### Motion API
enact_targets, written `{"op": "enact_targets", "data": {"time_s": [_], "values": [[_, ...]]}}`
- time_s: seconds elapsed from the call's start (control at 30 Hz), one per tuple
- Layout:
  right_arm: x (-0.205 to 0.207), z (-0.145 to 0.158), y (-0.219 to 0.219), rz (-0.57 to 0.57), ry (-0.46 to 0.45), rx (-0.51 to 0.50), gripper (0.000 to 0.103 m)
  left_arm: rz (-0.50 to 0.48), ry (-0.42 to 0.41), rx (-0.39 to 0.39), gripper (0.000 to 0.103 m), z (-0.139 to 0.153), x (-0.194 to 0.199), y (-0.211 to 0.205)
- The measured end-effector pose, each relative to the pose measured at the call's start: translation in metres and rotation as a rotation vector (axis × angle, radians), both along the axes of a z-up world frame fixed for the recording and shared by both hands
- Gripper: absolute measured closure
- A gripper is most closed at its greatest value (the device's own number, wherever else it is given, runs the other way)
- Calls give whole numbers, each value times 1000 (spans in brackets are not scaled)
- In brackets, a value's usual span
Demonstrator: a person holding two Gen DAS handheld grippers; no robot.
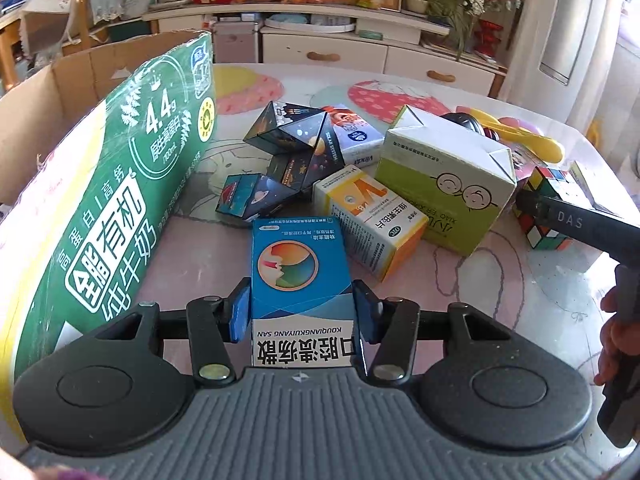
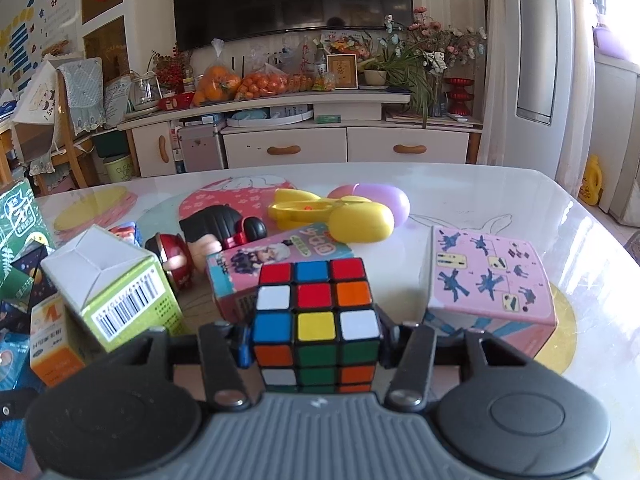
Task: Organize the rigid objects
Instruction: 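Lift both held objects into the cardboard box and open both tools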
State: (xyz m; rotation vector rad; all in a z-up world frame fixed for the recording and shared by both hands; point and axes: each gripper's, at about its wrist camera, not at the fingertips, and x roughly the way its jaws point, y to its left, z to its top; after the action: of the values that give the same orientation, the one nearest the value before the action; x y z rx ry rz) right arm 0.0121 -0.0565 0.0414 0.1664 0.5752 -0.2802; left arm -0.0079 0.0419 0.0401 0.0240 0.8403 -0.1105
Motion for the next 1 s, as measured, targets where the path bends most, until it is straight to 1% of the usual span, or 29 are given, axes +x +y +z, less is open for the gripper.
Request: {"op": "enact_targets", "data": {"time_s": [0.17, 0.27, 0.43, 0.57, 0.83, 1.0], "values": [[0, 0, 7, -6, -6, -15, 51, -12, 1, -37, 42, 5, -1, 6], [-5, 2, 12, 4, -19, -14, 51, -22, -27, -43, 42, 11, -5, 7], [-19, 0, 24, 0, -11, -35, 51, -58, -77, -59, 42, 22, -13, 7], [-32, 4, 26, -26, -20, -28, 51, -74, -119, -73, 42, 32, -19, 11], [-52, 25, 41, -62, -85, -44, 51, -88, -219, -93, 42, 56, -30, 28], [-61, 45, 66, -36, -132, -86, 51, -71, -271, -123, 42, 74, -36, 45]]}}
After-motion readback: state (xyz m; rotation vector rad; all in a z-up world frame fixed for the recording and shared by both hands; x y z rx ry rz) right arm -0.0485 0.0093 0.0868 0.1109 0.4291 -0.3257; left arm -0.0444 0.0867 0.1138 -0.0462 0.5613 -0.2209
